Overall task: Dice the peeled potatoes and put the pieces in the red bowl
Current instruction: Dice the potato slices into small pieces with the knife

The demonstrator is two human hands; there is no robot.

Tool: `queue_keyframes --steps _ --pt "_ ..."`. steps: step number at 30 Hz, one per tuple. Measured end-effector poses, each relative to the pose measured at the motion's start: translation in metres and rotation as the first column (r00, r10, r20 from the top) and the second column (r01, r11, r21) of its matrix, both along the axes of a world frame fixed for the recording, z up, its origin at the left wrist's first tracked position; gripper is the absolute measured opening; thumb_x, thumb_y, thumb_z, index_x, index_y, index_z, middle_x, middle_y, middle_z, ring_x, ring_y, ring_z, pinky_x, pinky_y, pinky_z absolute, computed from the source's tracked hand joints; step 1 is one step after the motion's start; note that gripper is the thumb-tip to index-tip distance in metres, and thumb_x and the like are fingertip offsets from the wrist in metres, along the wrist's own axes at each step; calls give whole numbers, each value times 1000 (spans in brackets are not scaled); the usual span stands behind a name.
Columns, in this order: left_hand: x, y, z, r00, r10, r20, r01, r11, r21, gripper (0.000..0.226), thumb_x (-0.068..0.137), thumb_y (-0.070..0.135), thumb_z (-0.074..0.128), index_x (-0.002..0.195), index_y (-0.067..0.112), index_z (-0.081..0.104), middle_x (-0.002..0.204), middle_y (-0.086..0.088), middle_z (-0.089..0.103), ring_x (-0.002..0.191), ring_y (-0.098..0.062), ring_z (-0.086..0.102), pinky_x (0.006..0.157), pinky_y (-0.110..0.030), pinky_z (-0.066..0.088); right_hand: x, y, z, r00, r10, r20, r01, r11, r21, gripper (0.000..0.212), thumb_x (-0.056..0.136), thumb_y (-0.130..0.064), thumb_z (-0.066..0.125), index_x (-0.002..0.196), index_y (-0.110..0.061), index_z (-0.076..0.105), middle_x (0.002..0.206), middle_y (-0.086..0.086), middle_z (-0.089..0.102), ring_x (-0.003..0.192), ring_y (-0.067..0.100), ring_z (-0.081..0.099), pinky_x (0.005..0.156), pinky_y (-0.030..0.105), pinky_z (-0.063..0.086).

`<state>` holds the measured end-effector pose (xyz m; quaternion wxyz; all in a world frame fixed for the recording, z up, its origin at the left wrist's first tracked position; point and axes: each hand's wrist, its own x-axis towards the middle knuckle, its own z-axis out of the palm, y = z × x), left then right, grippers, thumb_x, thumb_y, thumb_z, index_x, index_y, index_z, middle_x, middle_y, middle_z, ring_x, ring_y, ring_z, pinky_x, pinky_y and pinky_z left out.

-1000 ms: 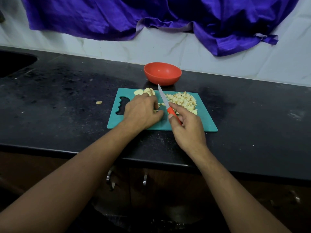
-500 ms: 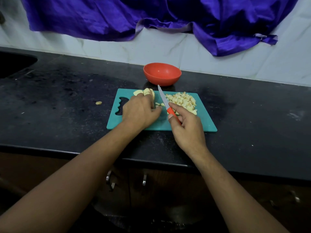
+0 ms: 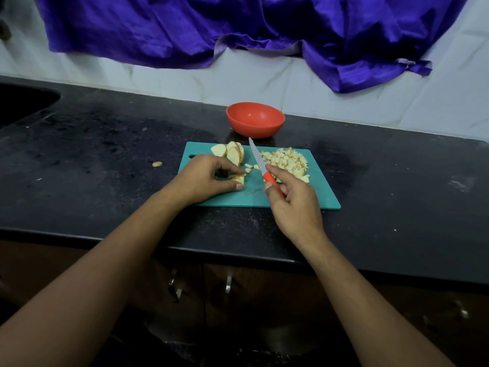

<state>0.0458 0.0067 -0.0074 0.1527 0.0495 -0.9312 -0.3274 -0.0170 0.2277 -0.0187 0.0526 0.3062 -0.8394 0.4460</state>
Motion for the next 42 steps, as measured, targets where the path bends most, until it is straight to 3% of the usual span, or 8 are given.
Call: queue_keyframes --steps 7,12,14,17,22,28,36,42 --pt "0 16 -4 983 166 -73 -179 958 -224 44 81 59 77 120 38 75 111 13 75 97 -5 64 82 -31 55 2 0 1 999 -3 -35 4 999 34 42 101 -30 59 143 -37 58 56 -11 49 45 8 41 48 22 31" --pt "14 5 0 996 82 -34 -84 994 -74 46 82 42 84 125 30 74 114 12 75 91 6 63 78 -1 43 3 -1 1 999 -7 -38 9 998 56 43 101 -32 58 144 -38 56 59 -7 54 46 9 40 47 23 32" --pt "13 4 0 995 85 -58 -90 993 -83 35 83 38 84 116 32 78 108 14 77 88 4 65 81 -8 49 4 -1 2 999 -5 -47 8 998 67 43 101 -32 58 144 -37 57 59 -8 54 46 9 41 48 22 31" --pt "11 7 -2 987 131 -93 -140 985 -100 28 82 39 84 109 34 80 99 15 78 89 -3 67 86 -33 58 7 -1 5 998 -3 -63 8 996 83 43 101 -32 58 144 -37 57 59 -9 54 46 8 43 48 21 31" --pt "9 13 -6 979 165 -123 -177 980 -90 26 80 39 85 105 34 81 97 15 78 87 -3 67 84 -35 59 13 -3 9 990 9 -142 19 980 196 44 102 -35 55 145 -40 54 67 -11 60 51 7 49 50 22 32" --pt "12 1 -4 993 92 -67 -90 995 30 23 85 25 83 108 30 81 102 19 76 93 12 64 77 0 42 20 -3 15 982 -30 -187 83 956 283 45 102 -38 51 147 -40 51 73 -11 62 56 6 51 54 26 39" --pt "9 4 -7 986 141 -90 -137 989 53 17 81 34 86 97 37 82 89 16 77 85 -4 69 84 -33 57 28 2 18 972 -34 -234 129 906 402 44 102 -37 49 146 -39 52 82 -7 66 64 9 53 59 31 44" --pt "8 5 -8 984 151 -92 -150 989 18 22 81 37 85 103 37 81 91 17 77 84 -3 68 83 -36 58 29 8 23 972 -6 -236 115 886 449 43 101 -36 49 144 -39 54 80 -8 64 61 7 50 59 30 43"
